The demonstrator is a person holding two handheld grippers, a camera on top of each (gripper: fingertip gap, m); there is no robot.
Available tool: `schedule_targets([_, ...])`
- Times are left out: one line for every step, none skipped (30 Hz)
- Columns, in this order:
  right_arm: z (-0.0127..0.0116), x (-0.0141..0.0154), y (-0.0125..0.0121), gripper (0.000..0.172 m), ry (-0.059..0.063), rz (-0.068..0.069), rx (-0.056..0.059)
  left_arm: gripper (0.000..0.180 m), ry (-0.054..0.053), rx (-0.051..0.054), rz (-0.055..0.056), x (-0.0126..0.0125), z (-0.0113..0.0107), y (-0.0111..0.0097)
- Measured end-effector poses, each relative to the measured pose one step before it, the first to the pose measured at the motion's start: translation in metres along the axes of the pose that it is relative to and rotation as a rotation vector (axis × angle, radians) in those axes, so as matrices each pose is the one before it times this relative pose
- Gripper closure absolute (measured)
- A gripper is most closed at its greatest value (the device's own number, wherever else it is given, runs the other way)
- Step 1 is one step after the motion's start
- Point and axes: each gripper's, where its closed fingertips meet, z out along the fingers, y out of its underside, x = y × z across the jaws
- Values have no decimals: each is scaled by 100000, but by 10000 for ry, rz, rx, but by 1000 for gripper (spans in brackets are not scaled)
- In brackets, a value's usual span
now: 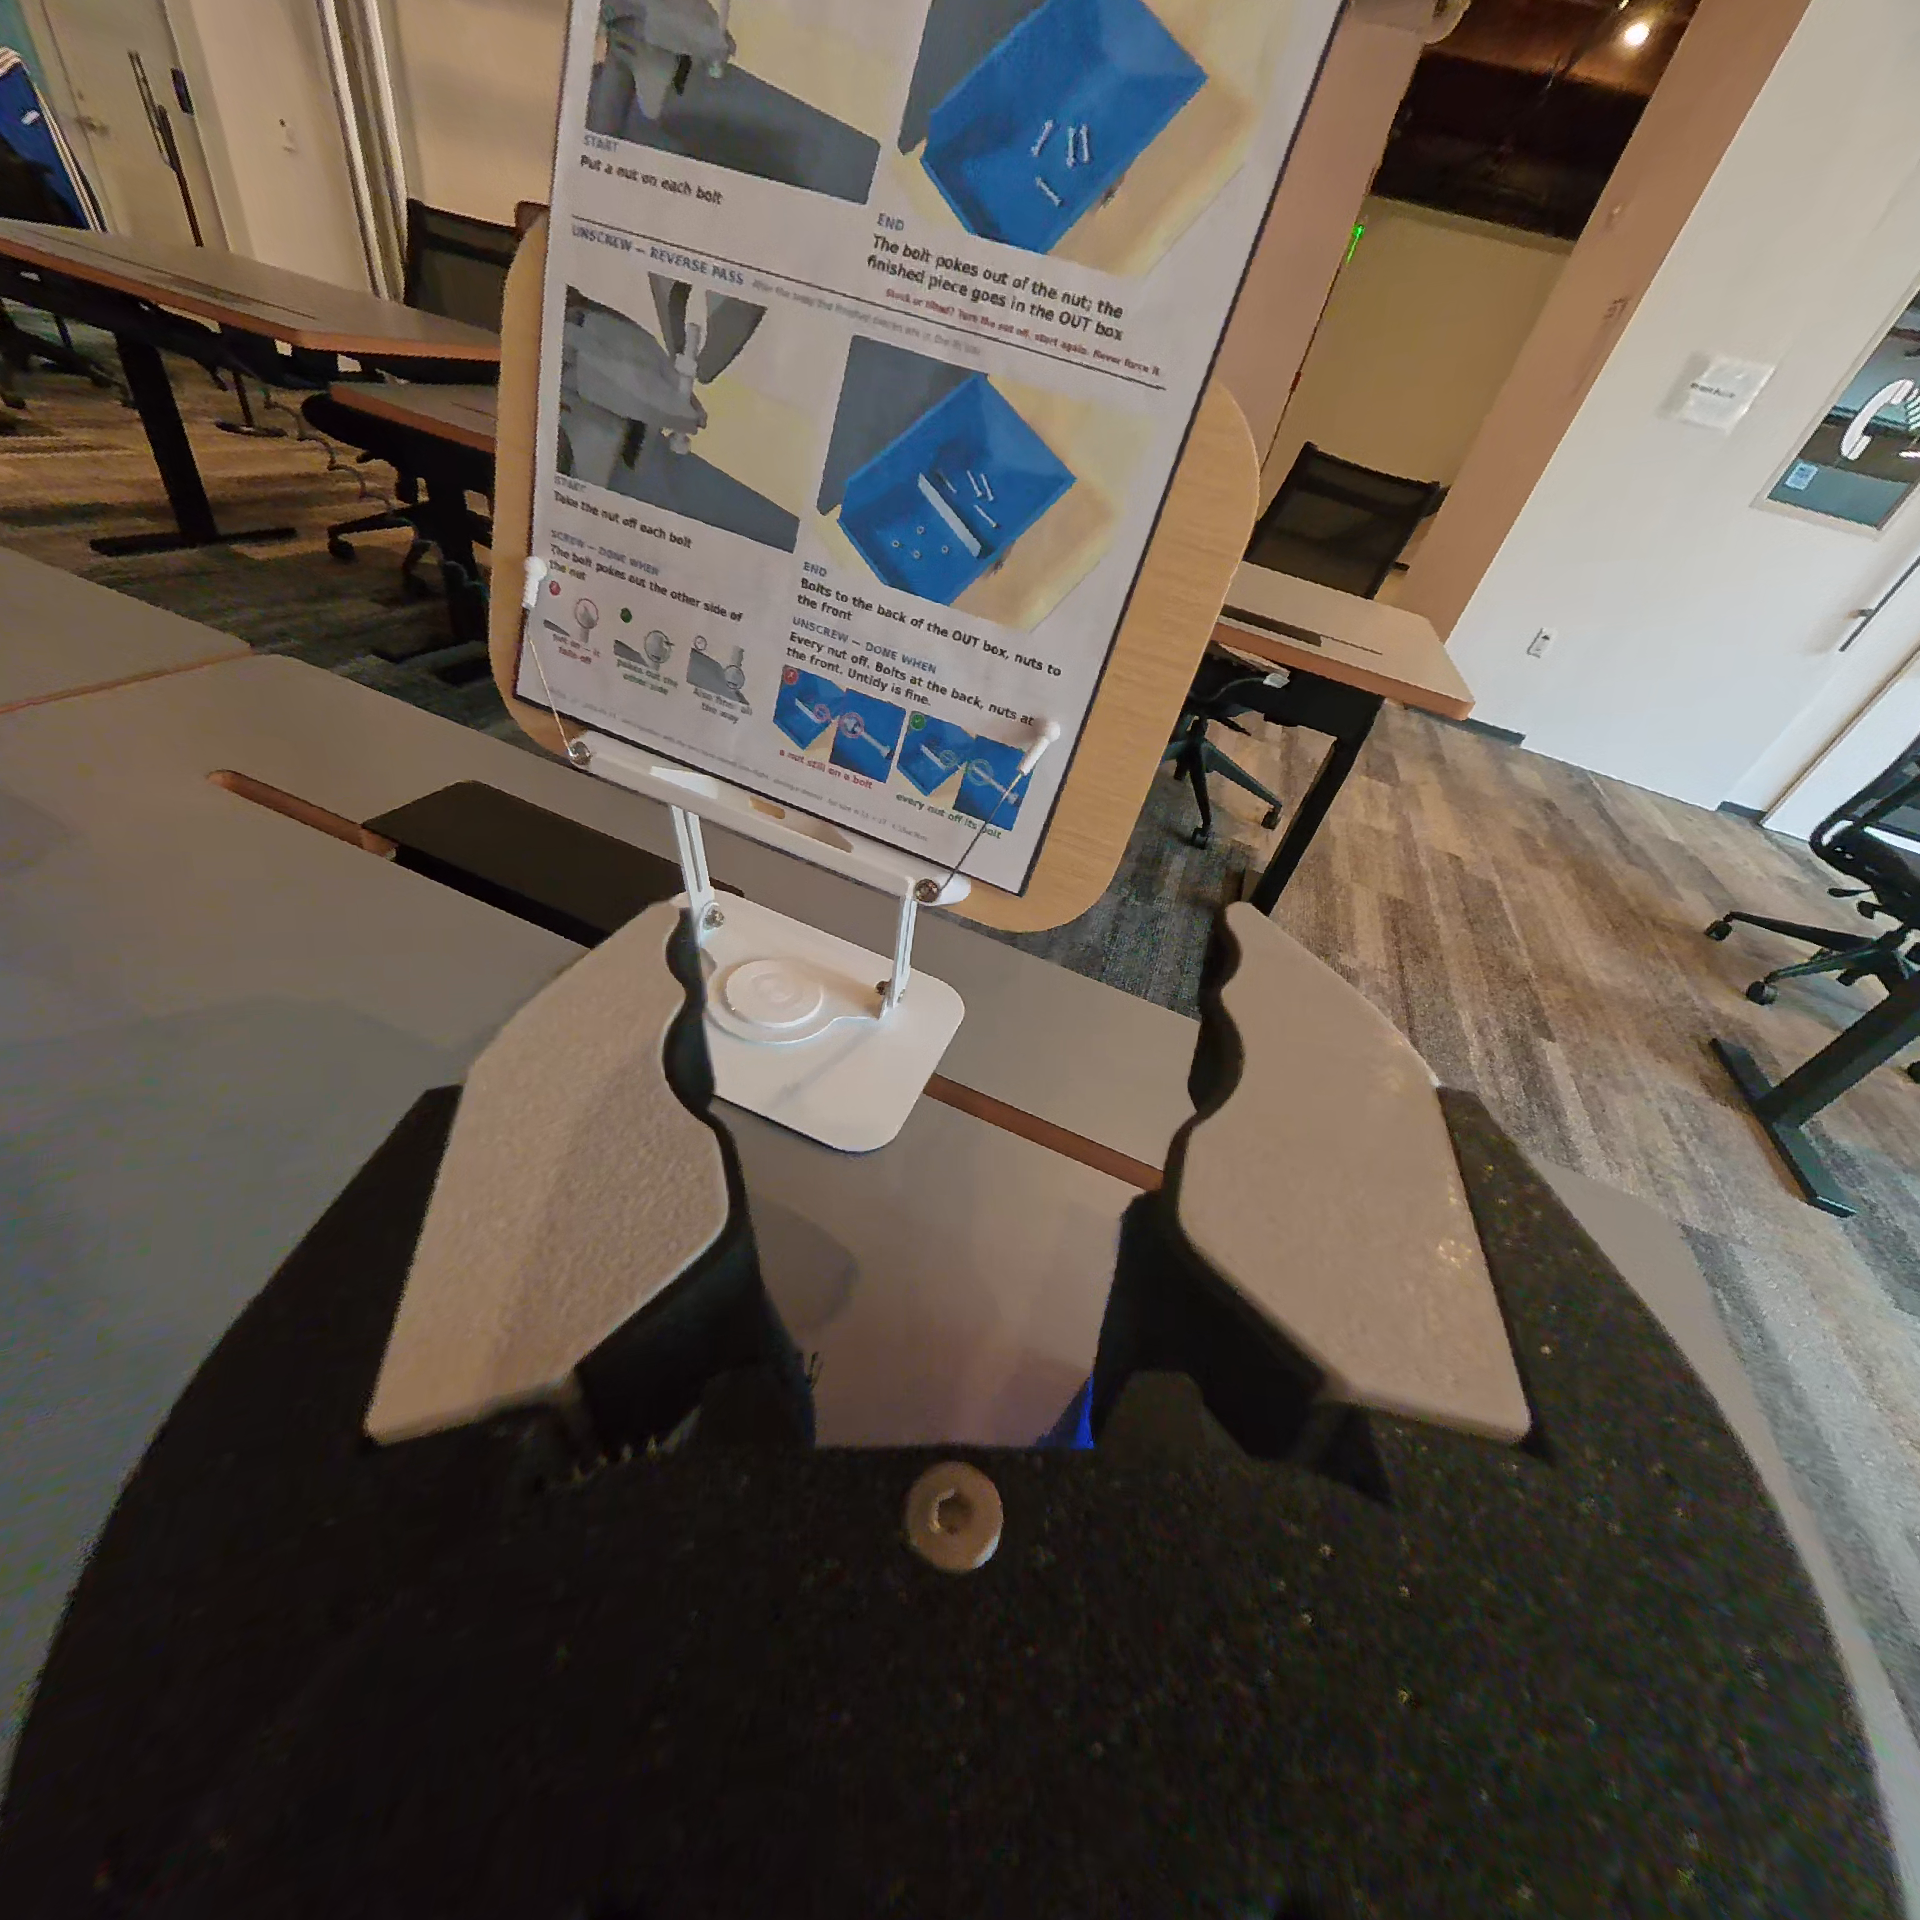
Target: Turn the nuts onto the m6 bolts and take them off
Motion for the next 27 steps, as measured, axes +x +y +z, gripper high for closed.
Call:
schedule_targets([1, -179, -71, 81, -59, -26, 11, 175, 19, 435, 38, 175, -819, -638])
schedule_targets([-4, -153, -23, 81, -41, -43, -12, 175, 23, 502, 46, 251, -881, -745])
schedule_targets([12, -109, -18, 81, -21, -33, -13, 175, 55, 592, 53, 370, -916, -905])
schedule_targets([16, -113, -19, 81, -34, -17, -1, 175, 101, 657, 46, 523, -945, -1047])
schedule_targets([25, -144, -13, 81, -60, 2, -3, 175, 129, 700, 53, 669, -932, -1165])
schedule_targets([35, -157, 7, 81, -65, 13, -12, 175, 136, 713, 94, 790, -865, -1226])
schedule_targets([25, -140, 1, 81, -64, 3, -13, 175, 108, 686, 162, 867, -781, -1232])
schedule_targets([27, -160, -9, 81, -64, -19, -11, 175, 40, 683, 215, 861, -703, -1259])
schedule_targets([33, -165, -5, 81, -61, -28, -9, 176, 33, 606, 230, 906, -650, -1187])
schedule_targets([24, -171, -11, 81, -57, -22, -14, 176, -11, 566, 212, 894, -602, -1194])
schedule_targets([26, -176, -24, 81, -63, -20, -11, 176, -3, 542, 209, 962, -561, -1192])
schedule_targets([39, -194, -22, 81, -69, -16, -7, 176, 127, 509, 207, 1232, -572, -1204])
schedule_targets([41, -221, -22, 81, -81, -19, -10, 176, 262, 562, 168, 1481, -581, -1343])
schedule_targets([42, -232, -11, 81, -96, -32, -11, 176, 364, 616, 154, 1710, -592, -1502])
schedule_targets([66, -235, -15, 81, -96, -28, -10, 176, 443, 609, 170, 1894, -555, -1553])
schedule_targets([84, -222, 1, 81, -87, -16, -15, 176, 468, 596, 149, 1969, -482, -1603])
schedule_targets([89, -198, 12, 81, -77, -1, -12, 176, 505, 570, 120, 2035, -363, -1600])
schedule_targets([89, -242, -20, 81, -98, 1, 2, 176, 548, 518, 116, 2097, -226, -1506])
schedule_targets([92, -323, -45, 81, -147, 3, 19, 176, 531, 470, 133, 2054, -46, -1358])
schedule_targets([71, -350, -71, 81, -170, 24, 29, 176, 495, 365, 171, 1958, 137, -1133])
schedule_targets([67, -372, -77, 81, -174, 24, 32, 176, 439, 259, 158, 1775, 290, -860])
schedule_targets([57, -370, -111, 81, -176, 5, 44, 175, 397, 213, 124, 1589, 395, -651])
schedule_targets([49, -379, -156, 82, -167, 7, 61, 175, 413, 195, 102, 1494, 439, -493])
schedule_targets([59, -406, -166, 82, -173, 17, 75, 175, 429, 219, 33, 1386, 458, -398])
schedule_targets([99, -517, -180, 83, -229, 25, 85, 175, 432, 214, -48, 1267, 448, -287])
schedule_targets([144, -627, -164, 83, -288, 30, 81, 175, 417, 225, -72, 1161, 415, -218])
schedule_targets([191, -697, -139, 84, -328, 19, 61, 175, 400, 220, -34, 1072, 366, -154])
